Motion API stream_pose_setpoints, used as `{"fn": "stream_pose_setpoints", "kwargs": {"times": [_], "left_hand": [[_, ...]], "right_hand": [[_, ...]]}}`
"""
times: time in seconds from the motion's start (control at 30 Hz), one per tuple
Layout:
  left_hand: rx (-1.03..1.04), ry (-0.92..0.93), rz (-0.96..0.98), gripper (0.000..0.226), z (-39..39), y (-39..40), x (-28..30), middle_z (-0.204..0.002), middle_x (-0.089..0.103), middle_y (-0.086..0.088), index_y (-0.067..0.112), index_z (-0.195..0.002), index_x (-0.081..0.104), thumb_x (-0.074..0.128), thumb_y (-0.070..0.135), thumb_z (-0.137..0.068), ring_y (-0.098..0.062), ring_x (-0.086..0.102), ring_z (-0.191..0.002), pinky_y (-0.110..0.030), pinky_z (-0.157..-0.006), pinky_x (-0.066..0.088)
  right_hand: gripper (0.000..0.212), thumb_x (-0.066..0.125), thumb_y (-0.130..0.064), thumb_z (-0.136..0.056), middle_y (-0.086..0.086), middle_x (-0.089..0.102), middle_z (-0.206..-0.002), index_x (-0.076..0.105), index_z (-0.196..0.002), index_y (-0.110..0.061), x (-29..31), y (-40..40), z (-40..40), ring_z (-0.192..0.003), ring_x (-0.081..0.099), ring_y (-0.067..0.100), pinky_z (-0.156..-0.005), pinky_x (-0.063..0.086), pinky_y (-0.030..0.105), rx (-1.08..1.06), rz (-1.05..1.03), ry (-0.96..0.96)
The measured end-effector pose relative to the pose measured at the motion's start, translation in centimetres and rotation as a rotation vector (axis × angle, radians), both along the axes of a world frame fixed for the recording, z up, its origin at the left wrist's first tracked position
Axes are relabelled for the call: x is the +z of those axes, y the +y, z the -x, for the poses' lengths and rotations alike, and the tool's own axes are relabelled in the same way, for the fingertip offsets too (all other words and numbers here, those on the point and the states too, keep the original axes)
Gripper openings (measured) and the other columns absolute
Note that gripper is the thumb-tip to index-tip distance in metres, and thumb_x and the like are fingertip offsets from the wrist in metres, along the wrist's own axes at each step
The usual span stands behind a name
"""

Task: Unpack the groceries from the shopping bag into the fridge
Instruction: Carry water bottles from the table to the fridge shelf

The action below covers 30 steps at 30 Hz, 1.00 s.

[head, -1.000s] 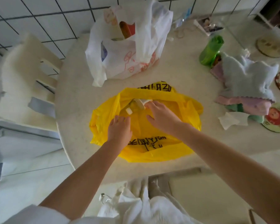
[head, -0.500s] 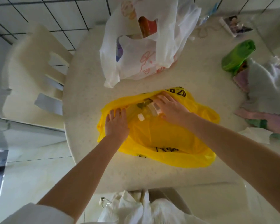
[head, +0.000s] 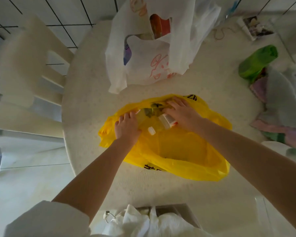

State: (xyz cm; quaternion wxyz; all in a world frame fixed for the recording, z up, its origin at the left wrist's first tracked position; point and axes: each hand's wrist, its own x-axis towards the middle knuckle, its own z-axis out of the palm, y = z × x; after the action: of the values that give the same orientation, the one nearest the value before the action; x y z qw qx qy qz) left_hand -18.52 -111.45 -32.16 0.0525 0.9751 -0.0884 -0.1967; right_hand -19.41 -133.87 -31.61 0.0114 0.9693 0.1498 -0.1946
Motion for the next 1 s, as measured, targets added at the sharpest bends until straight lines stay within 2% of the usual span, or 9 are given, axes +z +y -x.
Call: {"fn": "stream_pose_setpoints", "kwargs": {"times": [0.13,0.23,0.4,0.5,0.63,0.73,0.83,0.9,1.0], "left_hand": [[-0.006,-0.008,0.043,0.058,0.6,0.6,-0.1,-0.128,0.054,-0.007,0.017,-0.129,0.042,0.071,0.025,-0.08,-0.03,0.05,-0.12,-0.038,-0.092,0.045],[-0.063,-0.006,0.076,0.053,1.7,0.9,-0.1,-0.125,0.057,-0.004,0.019,-0.126,0.045,0.071,0.024,-0.081,-0.026,0.051,-0.119,-0.036,-0.096,0.043],[-0.225,-0.024,0.055,0.059,3.9,1.4,0.4,-0.129,0.058,0.002,0.023,-0.128,0.05,0.075,0.036,-0.076,-0.022,0.044,-0.126,-0.035,-0.107,0.032],[-0.25,-0.051,0.056,0.061,4.8,1.6,1.0,-0.13,0.059,0.002,0.024,-0.129,0.053,0.076,0.042,-0.075,-0.022,0.039,-0.131,-0.038,-0.113,0.025],[-0.198,-0.096,0.14,0.063,5.3,1.7,1.8,-0.125,0.063,0.002,0.024,-0.124,0.057,0.078,0.047,-0.069,-0.023,0.033,-0.137,-0.043,-0.118,0.017],[-0.131,-0.112,0.253,0.061,5.4,1.4,2.7,-0.115,0.067,0.001,0.02,-0.115,0.061,0.081,0.045,-0.063,-0.023,0.035,-0.135,-0.045,-0.117,0.017],[-0.019,-0.058,0.414,0.065,5.6,0.8,3.9,-0.114,0.064,0.0,0.017,-0.114,0.06,0.086,0.04,-0.059,-0.022,0.041,-0.126,-0.035,-0.105,0.033],[0.093,0.015,0.513,0.069,6.1,0.4,4.9,-0.113,0.061,0.004,0.017,-0.118,0.056,0.087,0.04,-0.06,-0.018,0.049,-0.114,-0.028,-0.088,0.039],[0.237,0.081,0.639,0.071,6.9,-0.1,5.7,-0.103,0.058,0.011,0.02,-0.119,0.054,0.087,0.042,-0.061,-0.009,0.055,-0.094,-0.02,-0.071,0.042]], "right_hand": [[0.06,0.069,-0.013,-0.081,0.012,0.026,-0.153,0.046,-0.135,-0.022,-0.2,-0.5,1.8,-0.145,0.007,0.04,-0.117,0.01,0.053,0.066,0.02,-0.05],[0.066,0.077,0.005,-0.064,0.015,0.04,-0.146,0.057,-0.125,-0.014,-0.5,-1.4,4.3,-0.139,0.021,0.048,-0.111,0.019,0.058,0.17,0.058,-0.158],[0.062,0.081,0.001,-0.059,0.012,0.049,-0.14,0.061,-0.116,-0.013,0.0,-2.4,8.0,-0.137,0.033,0.039,-0.109,0.026,0.053,0.195,-0.13,-0.28],[0.069,0.084,-0.002,-0.06,0.011,0.052,-0.136,0.056,-0.122,-0.011,0.7,-2.7,9.8,-0.138,0.031,0.03,-0.111,0.03,0.048,0.085,-0.301,-0.258],[0.071,0.083,-0.007,-0.066,0.003,0.051,-0.138,0.051,-0.129,-0.012,2.5,-2.2,11.8,-0.139,0.033,0.019,-0.104,0.043,0.04,-0.218,-0.58,-0.177],[0.068,0.083,-0.009,-0.067,-0.005,0.054,-0.129,0.052,-0.127,-0.017,4.0,-1.6,12.5,-0.123,0.047,0.014,-0.095,0.048,0.03,-0.443,-0.733,-0.184],[0.071,0.086,-0.017,-0.064,-0.01,0.057,-0.115,0.053,-0.127,-0.018,5.2,-0.9,12.9,-0.105,0.053,0.009,-0.079,0.039,0.008,-0.676,-0.789,-0.203],[0.073,0.088,-0.023,-0.062,-0.012,0.06,-0.11,0.053,-0.125,-0.019,5.7,-0.5,13.4,-0.1,0.055,0.006,-0.074,0.039,0.005,-0.793,-0.862,-0.2],[0.071,0.089,-0.026,-0.058,-0.015,0.062,-0.108,0.054,-0.12,-0.023,6.4,0.3,14.3,-0.101,0.06,0.005,-0.079,0.046,0.008,-0.873,-0.988,-0.184]]}}
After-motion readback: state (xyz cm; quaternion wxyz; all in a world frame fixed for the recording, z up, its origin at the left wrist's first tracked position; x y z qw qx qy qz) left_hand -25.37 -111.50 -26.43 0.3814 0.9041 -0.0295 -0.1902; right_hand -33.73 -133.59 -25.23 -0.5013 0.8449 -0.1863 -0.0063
